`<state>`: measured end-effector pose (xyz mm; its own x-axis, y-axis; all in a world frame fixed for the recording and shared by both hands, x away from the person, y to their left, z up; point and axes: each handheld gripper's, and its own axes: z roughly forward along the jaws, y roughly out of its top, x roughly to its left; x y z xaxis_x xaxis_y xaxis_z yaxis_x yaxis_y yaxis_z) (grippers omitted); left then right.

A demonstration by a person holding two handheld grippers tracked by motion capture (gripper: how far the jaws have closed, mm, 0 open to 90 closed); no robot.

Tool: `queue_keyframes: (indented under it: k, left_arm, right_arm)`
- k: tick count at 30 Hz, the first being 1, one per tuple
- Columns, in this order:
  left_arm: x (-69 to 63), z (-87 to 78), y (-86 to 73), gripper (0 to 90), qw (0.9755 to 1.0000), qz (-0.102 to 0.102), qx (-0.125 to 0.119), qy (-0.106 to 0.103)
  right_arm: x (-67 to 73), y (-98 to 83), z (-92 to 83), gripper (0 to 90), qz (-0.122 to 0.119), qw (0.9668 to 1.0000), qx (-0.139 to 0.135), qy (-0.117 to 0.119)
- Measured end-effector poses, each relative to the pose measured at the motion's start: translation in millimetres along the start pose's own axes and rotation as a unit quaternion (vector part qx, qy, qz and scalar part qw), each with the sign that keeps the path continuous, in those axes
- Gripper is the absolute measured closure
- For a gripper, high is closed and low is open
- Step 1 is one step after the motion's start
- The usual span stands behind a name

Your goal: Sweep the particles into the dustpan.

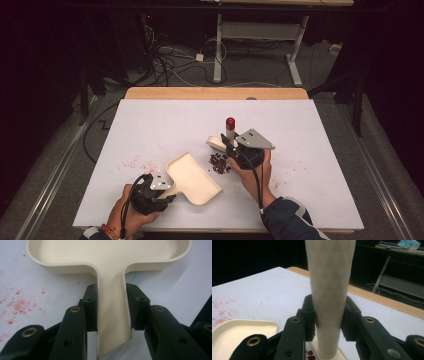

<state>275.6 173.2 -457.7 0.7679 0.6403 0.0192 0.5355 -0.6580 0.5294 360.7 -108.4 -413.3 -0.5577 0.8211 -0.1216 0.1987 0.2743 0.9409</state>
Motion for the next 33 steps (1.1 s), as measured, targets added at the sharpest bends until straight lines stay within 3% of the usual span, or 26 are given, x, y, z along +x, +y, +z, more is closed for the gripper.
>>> queue_keyframes:
  k: [11,23,33]
  left_arm:
    - [-7.3,7.3,8.7,63.7,1.0000,-0.006,0.006,-0.002]
    - [-18.9,19.2,22.3,63.6,0.9997,-0.014,0.022,0.000]
    - [-15.5,24.3,24.8,63.5,0.9994,-0.025,0.025,-0.008]
  right_arm:
    - [19.7,3.6,-4.1,69.5,0.002,0.9994,0.007,0.034]
    - [25.2,2.4,-8.0,69.2,0.000,0.9992,0.011,0.039]
    - [31.7,2.5,-14.4,69.4,-0.005,0.9985,0.009,0.054]
